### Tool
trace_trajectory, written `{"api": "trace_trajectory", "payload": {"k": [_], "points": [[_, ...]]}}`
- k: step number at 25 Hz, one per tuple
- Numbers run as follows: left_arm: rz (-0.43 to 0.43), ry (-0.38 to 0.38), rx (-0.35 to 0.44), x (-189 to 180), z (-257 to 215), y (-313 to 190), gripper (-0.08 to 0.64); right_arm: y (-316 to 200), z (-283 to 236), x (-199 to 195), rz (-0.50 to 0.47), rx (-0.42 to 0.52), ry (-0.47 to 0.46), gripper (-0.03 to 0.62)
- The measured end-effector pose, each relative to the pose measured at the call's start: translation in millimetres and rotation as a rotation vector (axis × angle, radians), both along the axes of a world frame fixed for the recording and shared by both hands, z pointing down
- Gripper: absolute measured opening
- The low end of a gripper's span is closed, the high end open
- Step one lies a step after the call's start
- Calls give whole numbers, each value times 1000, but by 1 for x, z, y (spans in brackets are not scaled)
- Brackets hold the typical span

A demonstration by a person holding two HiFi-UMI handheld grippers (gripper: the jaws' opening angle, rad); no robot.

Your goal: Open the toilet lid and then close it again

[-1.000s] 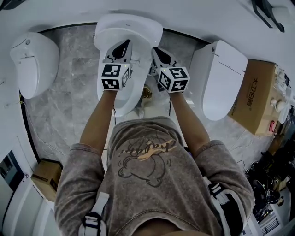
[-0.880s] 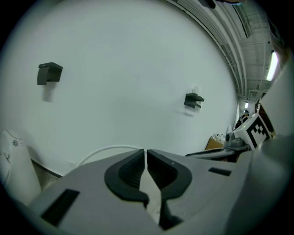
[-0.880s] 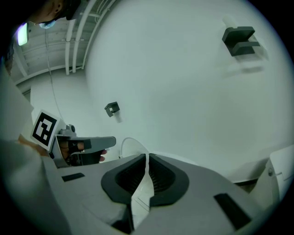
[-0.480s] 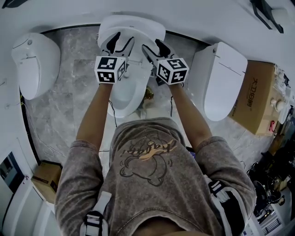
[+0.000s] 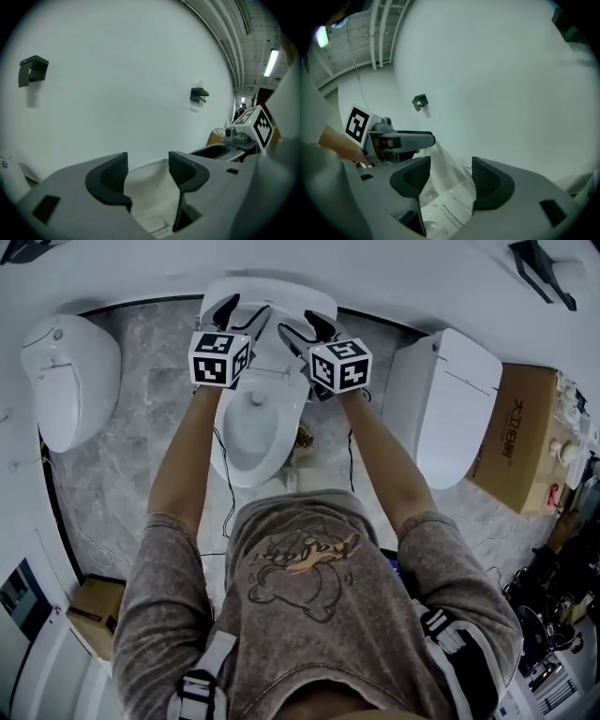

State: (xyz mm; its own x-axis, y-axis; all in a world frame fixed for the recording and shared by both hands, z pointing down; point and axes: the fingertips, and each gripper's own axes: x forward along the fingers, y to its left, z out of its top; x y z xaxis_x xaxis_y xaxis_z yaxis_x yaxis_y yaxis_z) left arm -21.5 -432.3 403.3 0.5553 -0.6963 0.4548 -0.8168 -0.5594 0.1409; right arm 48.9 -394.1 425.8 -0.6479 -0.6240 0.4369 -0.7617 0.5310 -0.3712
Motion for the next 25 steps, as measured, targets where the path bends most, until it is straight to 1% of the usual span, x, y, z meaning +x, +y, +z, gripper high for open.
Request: {"api": "trace_trajectory", "payload": {"k": [5, 12, 18, 22, 25], "points": [[19, 17, -13, 1, -1, -2, 265, -2, -1, -5, 5, -6, -12, 272], [21, 25, -31, -5, -7, 18, 265, 17, -8, -9, 5, -14, -36, 272], [41, 61, -39, -20, -18, 62, 265, 59, -20, -22, -3, -18, -59, 272], [64, 78, -15, -30, -23, 96, 264, 89, -25, -31, 2, -11, -74, 272], [56, 93, 7, -37, -25, 121, 264, 113, -26, -35, 20, 5, -76, 272]]}}
